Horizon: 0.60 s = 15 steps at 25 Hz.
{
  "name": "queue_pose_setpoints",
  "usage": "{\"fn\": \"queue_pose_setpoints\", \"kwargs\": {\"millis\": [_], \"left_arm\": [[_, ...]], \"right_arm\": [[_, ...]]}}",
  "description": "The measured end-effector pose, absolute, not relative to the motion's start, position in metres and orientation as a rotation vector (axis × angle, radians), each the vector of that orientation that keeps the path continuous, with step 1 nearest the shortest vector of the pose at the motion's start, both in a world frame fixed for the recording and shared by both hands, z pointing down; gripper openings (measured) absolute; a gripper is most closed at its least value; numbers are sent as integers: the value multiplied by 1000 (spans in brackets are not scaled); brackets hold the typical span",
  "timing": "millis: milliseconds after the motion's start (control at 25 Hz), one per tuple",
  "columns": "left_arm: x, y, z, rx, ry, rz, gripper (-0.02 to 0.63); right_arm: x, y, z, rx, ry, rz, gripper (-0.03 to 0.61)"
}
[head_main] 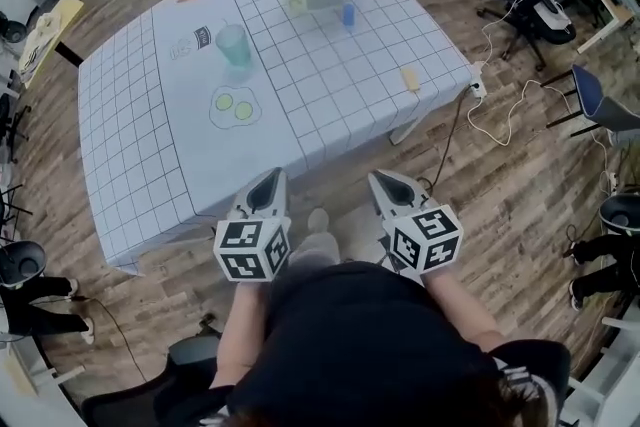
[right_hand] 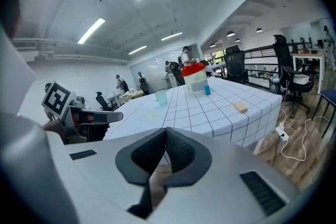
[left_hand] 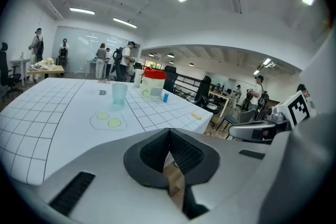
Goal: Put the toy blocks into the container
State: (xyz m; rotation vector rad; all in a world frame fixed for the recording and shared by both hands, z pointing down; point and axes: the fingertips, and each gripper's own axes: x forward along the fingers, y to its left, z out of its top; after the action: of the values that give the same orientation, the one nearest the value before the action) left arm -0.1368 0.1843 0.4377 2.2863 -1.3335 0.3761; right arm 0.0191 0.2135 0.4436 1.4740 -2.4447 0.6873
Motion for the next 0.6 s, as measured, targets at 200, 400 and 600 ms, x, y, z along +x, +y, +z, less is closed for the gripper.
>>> {"fn": "queue_pose_setpoints", "kwargs": {"millis": [200, 400, 600], "left_arm": [[-154, 136, 443, 2280, -1326, 375, 25], [-166, 95, 450, 2292, -1290, 355, 25], [-160, 68, 455, 2322, -1232, 381, 26]], "right_arm": [[1, 162, 445, 1460, -2430, 668, 15], [-11, 118, 452, 1501, -2418, 673, 15], [-8, 91, 457, 1526, -2385, 676, 16]]}}
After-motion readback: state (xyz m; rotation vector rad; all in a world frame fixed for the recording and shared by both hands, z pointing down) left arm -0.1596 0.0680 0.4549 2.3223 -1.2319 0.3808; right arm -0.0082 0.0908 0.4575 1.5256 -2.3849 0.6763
